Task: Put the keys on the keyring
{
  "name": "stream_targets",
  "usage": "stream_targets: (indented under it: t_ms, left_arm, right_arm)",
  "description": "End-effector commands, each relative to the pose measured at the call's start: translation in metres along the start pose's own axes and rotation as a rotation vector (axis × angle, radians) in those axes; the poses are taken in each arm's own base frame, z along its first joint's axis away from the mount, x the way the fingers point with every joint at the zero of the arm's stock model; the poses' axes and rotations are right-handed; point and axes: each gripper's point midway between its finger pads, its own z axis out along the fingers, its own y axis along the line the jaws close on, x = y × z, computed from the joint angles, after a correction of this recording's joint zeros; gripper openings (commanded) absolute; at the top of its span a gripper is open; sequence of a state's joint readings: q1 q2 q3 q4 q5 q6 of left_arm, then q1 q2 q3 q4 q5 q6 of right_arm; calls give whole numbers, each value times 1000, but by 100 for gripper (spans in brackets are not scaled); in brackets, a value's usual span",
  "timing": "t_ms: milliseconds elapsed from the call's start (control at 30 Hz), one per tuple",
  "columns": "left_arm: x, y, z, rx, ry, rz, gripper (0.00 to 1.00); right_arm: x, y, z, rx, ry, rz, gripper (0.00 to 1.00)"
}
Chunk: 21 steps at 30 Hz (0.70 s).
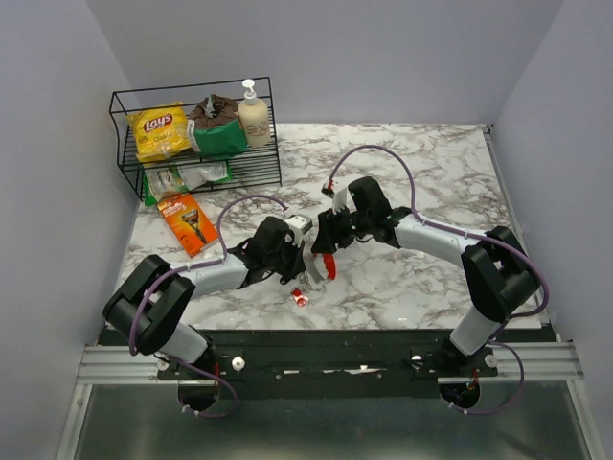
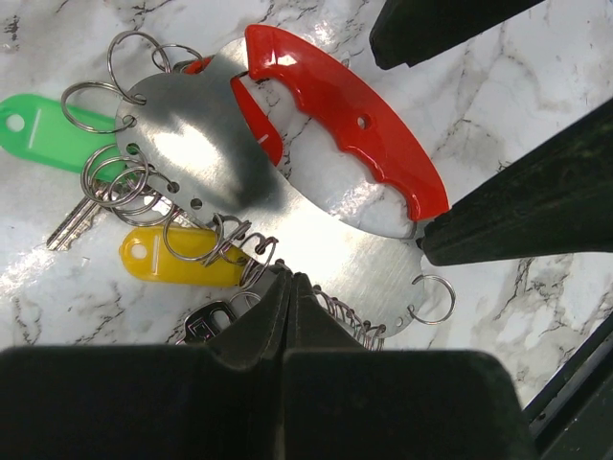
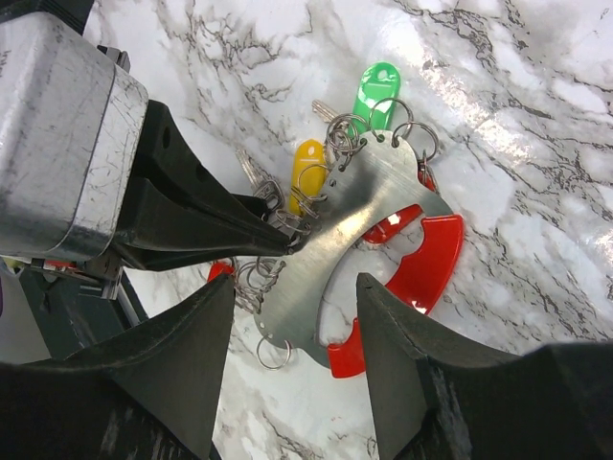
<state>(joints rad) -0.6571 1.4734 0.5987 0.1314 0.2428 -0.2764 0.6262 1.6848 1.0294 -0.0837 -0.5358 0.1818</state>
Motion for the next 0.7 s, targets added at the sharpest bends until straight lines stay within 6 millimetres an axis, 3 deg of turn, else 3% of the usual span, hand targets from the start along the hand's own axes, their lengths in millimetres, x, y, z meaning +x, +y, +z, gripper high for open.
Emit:
stream_targets:
  t_ms: [0, 467, 667]
  left_arm:
    - [-18, 3, -4, -41, -51, 27, 1]
    - [-38, -14, -9, 52, -109, 25, 0]
    - [-38, -13, -10, 81, -109, 13, 0]
  right_arm:
    - [-8, -1, -3, 3, -9, -11, 63]
    - [-7, 5, -4, -31, -4, -42, 63]
    - [-5, 5, -6, -39, -1, -72, 63]
